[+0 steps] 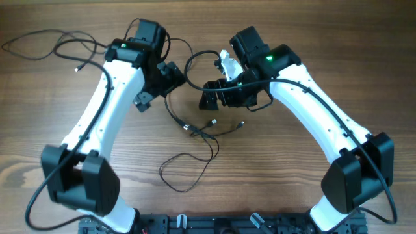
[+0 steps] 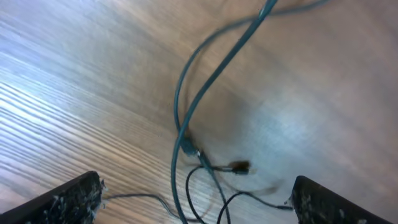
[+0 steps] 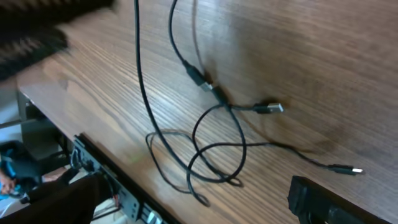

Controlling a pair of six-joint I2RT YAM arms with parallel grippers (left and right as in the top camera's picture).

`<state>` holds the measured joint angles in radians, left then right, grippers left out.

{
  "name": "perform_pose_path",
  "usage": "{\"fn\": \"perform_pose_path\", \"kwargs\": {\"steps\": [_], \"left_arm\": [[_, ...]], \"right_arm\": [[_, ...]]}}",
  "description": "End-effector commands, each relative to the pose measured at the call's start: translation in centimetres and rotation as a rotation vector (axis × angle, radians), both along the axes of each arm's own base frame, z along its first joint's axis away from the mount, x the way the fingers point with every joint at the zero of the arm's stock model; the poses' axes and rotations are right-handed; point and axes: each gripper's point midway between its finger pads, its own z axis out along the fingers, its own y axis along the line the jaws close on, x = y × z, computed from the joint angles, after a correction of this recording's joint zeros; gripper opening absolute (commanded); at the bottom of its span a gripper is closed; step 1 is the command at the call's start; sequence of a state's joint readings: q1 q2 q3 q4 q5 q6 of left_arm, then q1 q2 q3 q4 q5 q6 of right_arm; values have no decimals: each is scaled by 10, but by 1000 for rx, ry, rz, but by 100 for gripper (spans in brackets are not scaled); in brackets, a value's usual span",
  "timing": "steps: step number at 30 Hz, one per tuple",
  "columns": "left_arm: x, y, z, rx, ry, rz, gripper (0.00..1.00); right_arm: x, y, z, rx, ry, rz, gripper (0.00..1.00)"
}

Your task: Untangle cables

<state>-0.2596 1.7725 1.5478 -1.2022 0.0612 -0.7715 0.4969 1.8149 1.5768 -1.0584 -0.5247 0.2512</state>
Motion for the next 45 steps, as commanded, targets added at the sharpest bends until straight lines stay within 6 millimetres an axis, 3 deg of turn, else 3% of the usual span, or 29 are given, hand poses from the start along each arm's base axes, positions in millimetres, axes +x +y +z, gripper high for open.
{"fn": "perform_pose_path", "kwargs": {"steps": [1,6,10,12,13,14,18,20,23,25,28,32,36,41,45], "left_arm": [[-25,-20,-40,-55,151,-51,100],[-46,-26,-66,-47,216,-79,100],[-48,-26,-74,-47,213,-80,98],[-44,-27,-77,-52,194,-81,86],[-42,-27,-78,-54,187,-82,75],[-39,-28,-79,-57,175,-82,57],[-36,-31,-78,-67,165,-65,27],[-37,-39,-77,-118,171,-77,4],[-32,-55,-64,-231,153,-100,4],[-19,-71,-41,-343,82,-179,4],[5,-83,13,-461,-70,-240,4],[36,-81,101,-508,-315,-250,4],[54,-70,178,-548,-493,-176,4],[54,-70,230,-618,-589,-136,4],[44,-84,260,-744,-626,-188,4]], "right_arm": [[8,-3,-7,-36,-24,-24,100],[20,-28,-19,-182,-60,-111,100],[30,-48,-23,-256,-50,-232,100],[32,-52,-23,-257,-47,-243,100],[33,-54,-23,-258,-45,-248,100],[33,-56,-24,-262,-40,-251,100],[31,-62,-25,-271,-23,-261,100],[31,-63,-25,-273,-20,-262,100],[31,-62,-25,-270,-8,-290,100],[30,-59,-24,-252,12,-307,100],[18,-38,-16,-134,55,-210,100],[-5,-5,5,85,97,-8,100],[-16,9,12,148,105,56,100],[-24,34,13,147,66,100,100],[-4,31,-5,-36,4,-97,100]]}}
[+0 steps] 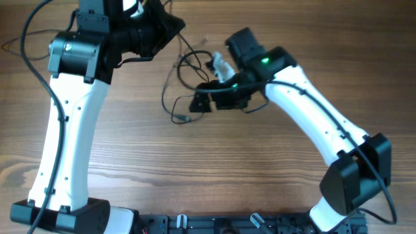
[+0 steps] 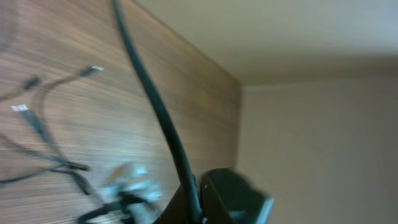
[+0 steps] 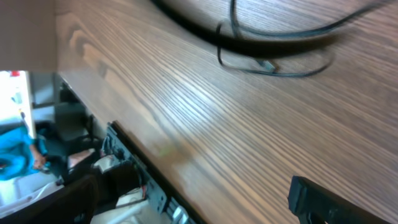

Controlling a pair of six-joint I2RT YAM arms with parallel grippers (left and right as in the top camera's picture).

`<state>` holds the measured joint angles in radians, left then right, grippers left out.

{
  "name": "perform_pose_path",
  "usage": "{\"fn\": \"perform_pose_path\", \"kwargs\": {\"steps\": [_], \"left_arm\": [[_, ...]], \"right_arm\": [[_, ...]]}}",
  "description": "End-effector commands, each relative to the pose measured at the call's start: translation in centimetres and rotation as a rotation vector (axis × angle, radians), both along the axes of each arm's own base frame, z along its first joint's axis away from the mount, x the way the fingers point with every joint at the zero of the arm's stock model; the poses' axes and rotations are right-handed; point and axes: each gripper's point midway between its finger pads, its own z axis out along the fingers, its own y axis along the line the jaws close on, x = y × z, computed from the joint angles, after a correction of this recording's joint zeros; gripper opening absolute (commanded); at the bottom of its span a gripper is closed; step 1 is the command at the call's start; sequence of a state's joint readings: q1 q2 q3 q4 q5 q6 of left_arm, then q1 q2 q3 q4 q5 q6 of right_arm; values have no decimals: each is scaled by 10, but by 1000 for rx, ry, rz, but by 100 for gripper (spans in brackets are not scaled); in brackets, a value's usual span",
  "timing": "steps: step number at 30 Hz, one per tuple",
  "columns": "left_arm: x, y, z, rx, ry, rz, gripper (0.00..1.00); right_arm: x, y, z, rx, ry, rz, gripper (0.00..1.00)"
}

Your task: Untangle cables

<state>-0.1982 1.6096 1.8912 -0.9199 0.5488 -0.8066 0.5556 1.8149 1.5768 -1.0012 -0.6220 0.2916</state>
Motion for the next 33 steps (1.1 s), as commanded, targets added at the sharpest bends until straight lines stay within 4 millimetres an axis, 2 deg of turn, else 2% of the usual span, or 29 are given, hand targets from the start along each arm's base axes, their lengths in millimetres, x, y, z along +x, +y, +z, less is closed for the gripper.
{"fn": "perform_pose_path", "kwargs": {"steps": [1,10,12,13,15,16,19,20,22,25,27,29,31,33], "left_arm": [[-14,-17,28,-140,-1,-73,4],[-30,0,59,-188,-39,-17,4],[-33,3,69,-207,-60,-4,4],[-34,5,78,-221,-89,0,4],[-36,10,97,-254,-139,19,4],[-37,13,106,-269,-165,25,4],[-44,20,130,-317,-222,36,4],[-46,22,135,-330,-233,34,4],[-54,28,149,-339,-284,29,4],[-56,43,154,-324,-315,64,4],[-52,59,153,-313,-319,109,4],[-49,71,153,-309,-320,141,4],[-50,78,153,-325,-308,149,4],[-51,81,154,-332,-305,142,4]], "right_arm": [[16,-5,-20,-167,-23,-188,100],[58,-5,-4,-59,-109,-279,100],[70,-6,2,-21,-132,-299,96],[76,-6,5,-7,-140,-321,91],[90,-3,12,32,-170,-356,70],[95,0,14,51,-187,-361,64],[106,9,10,73,-206,-380,54],[108,11,7,71,-208,-381,46],[110,10,-8,44,-186,-384,22],[104,4,-26,-6,-132,-386,21],[101,-10,-37,-80,-118,-416,10],[102,-26,-46,-173,-134,-455,8],[101,-37,-51,-226,-135,-473,6],[99,-37,-51,-222,-127,-461,6]]}}
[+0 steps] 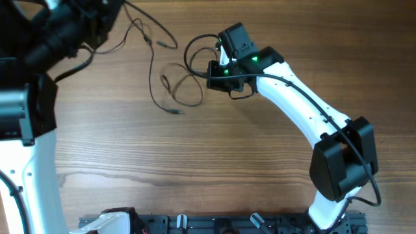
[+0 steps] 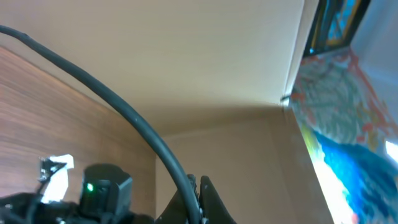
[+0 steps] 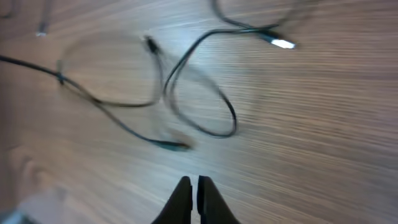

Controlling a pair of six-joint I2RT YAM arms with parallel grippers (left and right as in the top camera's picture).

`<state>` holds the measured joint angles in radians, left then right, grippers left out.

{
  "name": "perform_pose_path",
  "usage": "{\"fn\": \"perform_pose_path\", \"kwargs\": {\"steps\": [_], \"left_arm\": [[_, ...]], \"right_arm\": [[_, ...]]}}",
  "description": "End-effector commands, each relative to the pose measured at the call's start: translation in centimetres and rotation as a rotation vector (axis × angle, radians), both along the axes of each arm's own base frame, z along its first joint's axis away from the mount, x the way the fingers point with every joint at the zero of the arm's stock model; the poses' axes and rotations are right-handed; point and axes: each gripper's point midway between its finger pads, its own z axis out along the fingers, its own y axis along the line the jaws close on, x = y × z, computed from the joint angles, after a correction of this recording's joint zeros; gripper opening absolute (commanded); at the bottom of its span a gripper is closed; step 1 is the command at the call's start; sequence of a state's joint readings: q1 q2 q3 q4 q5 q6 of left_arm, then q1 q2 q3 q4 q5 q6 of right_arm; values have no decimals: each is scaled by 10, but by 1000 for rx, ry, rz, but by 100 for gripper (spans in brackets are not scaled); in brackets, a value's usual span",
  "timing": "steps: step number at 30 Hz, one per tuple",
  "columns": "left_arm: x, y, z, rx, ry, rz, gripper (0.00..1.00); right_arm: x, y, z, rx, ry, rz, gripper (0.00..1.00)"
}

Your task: Untangle cables

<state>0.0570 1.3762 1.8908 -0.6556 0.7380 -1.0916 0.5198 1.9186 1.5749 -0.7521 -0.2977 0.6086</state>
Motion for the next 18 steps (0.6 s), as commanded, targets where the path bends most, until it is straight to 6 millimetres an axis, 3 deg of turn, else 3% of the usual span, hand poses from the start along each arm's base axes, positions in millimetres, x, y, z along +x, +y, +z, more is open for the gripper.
{"fn": "perform_pose_path", "kwargs": {"steps": [1,2,4,5,10,15,18], "left_arm": [[-8,5,8,-17,-13,-22,4],[-7,7,8,-14,-14,-11,4],[-4,10,7,19,-36,11,4],[-3,12,5,41,-42,22,4],[-1,21,-20,117,25,70,4],[-5,23,-41,225,43,59,4],[-2,45,-68,334,128,165,4]], "right_arm": [[6,-11,-6,-51,-13,-27,10],[3,-7,-5,-26,0,-14,25],[0,-2,-3,4,13,2,68],[-1,0,-2,17,19,10,76],[-6,6,0,48,38,32,100],[-13,13,-1,44,42,50,100],[-18,17,-1,40,50,65,100]]}}
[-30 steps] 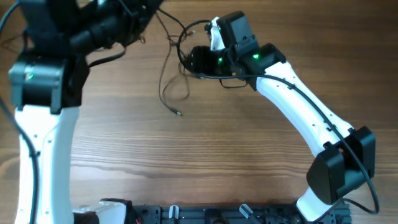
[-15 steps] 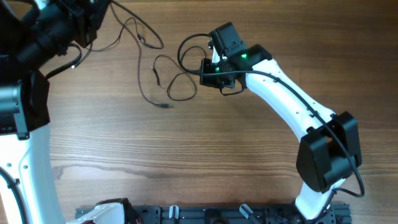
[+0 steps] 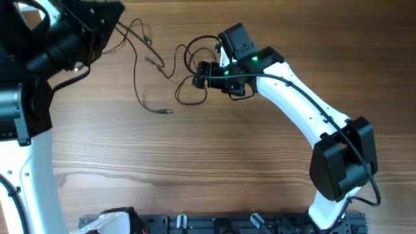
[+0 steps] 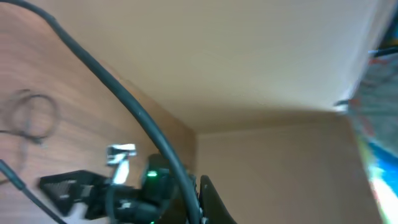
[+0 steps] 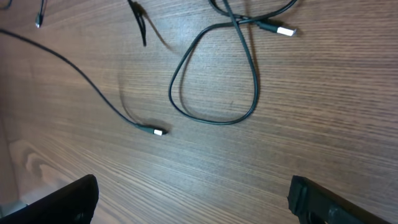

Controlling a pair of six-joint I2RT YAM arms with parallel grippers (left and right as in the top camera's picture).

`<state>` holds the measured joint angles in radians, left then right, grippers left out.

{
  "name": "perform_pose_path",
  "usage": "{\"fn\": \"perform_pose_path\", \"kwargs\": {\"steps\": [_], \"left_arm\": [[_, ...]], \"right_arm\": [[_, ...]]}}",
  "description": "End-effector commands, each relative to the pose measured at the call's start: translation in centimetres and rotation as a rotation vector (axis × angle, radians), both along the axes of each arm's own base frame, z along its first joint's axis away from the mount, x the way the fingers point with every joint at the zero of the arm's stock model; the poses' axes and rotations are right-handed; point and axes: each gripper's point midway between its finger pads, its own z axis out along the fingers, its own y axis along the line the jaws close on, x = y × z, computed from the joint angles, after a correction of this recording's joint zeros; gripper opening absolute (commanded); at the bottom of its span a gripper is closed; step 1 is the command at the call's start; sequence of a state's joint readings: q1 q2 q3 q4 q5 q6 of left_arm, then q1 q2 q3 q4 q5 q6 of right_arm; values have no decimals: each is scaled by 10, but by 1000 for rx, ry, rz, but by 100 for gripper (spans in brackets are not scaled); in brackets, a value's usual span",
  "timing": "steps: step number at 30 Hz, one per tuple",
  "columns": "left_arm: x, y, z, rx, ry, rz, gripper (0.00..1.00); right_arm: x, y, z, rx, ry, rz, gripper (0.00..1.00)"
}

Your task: Untangle cables

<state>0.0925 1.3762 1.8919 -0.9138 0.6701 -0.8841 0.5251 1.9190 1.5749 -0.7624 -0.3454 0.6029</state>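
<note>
My left gripper [image 3: 112, 13] is raised at the far left corner and shut on a thin dark cable [image 3: 136, 77]. That cable hangs down to a free plug on the wood. In the left wrist view the same cable [image 4: 129, 106] runs into the closed left gripper [image 4: 195, 190]. My right gripper [image 3: 199, 74] stands open, low over a looped black cable [image 3: 189, 99] at the far middle. From the right wrist the loop [image 5: 171, 93] and its USB plug [image 5: 283, 30] lie ahead of the right gripper [image 5: 193, 202], with nothing between its fingers.
A white plug [image 3: 225, 60] sits by the right wrist at the far middle. The thin cable's free end [image 5: 157, 131] lies left of the loop. Bare wooden table [image 3: 227, 162] stretches toward the near edge. The left arm's upper link fills the left side.
My right gripper was shut and is now open over the black loop. The thin cable held by the left gripper hangs straighter, with its small loop gone.
Both grippers were open, low over the tangle at mid table. Then the left was shut on a cable and lifted toward the far left. Later it stood higher with the cable drawn out, and the right was shut. Now the right is open.
</note>
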Motion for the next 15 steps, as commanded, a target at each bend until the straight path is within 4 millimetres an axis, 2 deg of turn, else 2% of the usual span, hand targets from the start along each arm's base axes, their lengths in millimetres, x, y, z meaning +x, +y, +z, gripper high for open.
{"fn": "perform_pose_path", "kwargs": {"steps": [1,4,6,11,15], "left_arm": [[2,35,-27,214,45,155,4],[-14,74,-69,341,243,339,4],[-29,87,-90,401,354,392,4],[-76,108,-146,534,663,431,4],[-98,118,-180,613,819,434,4]], "right_arm": [[-12,11,-3,7,24,39,100],[-18,14,-4,-1,33,55,100],[-20,15,-5,-5,32,67,100],[-19,15,-5,-11,24,70,100],[-22,14,-6,-16,35,71,100]]}}
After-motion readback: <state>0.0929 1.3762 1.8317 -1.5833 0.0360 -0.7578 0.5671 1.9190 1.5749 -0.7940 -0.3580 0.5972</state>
